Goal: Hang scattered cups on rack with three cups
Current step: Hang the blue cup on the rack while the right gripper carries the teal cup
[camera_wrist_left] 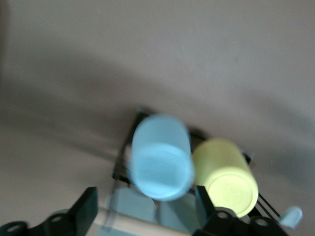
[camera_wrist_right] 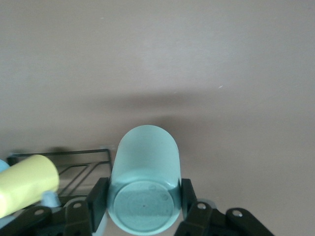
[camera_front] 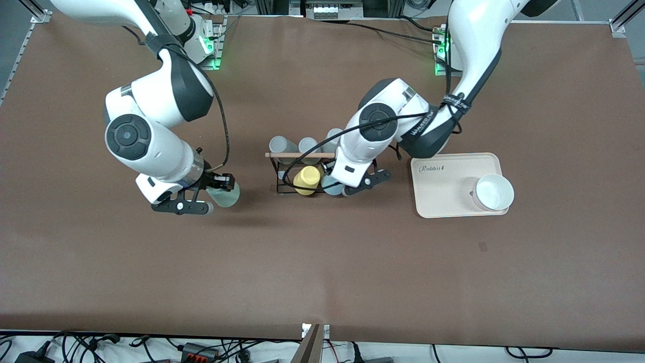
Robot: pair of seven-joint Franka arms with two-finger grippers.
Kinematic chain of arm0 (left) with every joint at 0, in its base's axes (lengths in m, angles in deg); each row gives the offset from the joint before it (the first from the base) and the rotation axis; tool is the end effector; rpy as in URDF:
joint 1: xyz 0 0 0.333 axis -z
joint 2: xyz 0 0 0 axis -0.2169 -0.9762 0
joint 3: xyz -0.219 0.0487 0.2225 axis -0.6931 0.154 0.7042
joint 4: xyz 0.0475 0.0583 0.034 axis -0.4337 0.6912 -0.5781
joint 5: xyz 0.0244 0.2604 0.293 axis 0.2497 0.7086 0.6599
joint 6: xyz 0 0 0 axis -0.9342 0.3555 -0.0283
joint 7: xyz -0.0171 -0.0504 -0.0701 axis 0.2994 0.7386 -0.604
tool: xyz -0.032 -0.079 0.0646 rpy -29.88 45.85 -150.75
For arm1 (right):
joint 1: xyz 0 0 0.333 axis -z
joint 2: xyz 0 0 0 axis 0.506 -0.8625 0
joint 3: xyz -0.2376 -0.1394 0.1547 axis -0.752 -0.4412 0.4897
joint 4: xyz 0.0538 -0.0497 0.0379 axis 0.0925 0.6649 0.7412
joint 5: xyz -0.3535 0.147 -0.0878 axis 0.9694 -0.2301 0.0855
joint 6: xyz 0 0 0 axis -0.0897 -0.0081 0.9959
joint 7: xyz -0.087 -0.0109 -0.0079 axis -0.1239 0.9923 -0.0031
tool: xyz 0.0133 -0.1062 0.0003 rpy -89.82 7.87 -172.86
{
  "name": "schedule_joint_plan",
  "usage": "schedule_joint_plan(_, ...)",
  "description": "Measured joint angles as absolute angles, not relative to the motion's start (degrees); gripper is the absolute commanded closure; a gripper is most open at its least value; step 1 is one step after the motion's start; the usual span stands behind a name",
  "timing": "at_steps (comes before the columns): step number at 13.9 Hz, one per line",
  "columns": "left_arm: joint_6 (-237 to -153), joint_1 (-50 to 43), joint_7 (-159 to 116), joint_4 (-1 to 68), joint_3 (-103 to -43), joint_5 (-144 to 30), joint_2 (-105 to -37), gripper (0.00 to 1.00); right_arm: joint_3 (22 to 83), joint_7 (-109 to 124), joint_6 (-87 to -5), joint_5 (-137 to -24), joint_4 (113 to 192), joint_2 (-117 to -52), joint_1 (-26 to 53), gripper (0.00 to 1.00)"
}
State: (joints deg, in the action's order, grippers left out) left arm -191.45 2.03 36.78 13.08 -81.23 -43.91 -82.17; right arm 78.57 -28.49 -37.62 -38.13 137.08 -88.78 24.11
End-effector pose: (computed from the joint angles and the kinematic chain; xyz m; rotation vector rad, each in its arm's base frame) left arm 0.5848 -0.4156 0.3632 2.9236 0.6868 -0.2416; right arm 0.6356 0.2653 0.4156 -3.0887 0.1319 0.1052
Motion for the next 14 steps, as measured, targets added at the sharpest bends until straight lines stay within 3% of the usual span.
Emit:
schedule_joint_plan(4,-179.1,-9.0,27.5,9.2,-81.4,-43.7,-77.7,0.0,78.6,-33.8,-37.6,-38.3,133.8,-90.3,19.6,0.7)
schedule_joint_plan(10,-158.6,-17.2,10.9,8.2,-81.5,-43.7,-63.0,0.0,78.6,-40.2,-37.6,-38.4,133.1,-92.1,13.8,0.7)
schedule_joint_plan(14,-156.7,-17.6,9.8,13.4,-81.6,-43.7,-57.5,0.0,78.6,-40.9,-37.6,-38.3,133.0,-94.0,12.6,0.69)
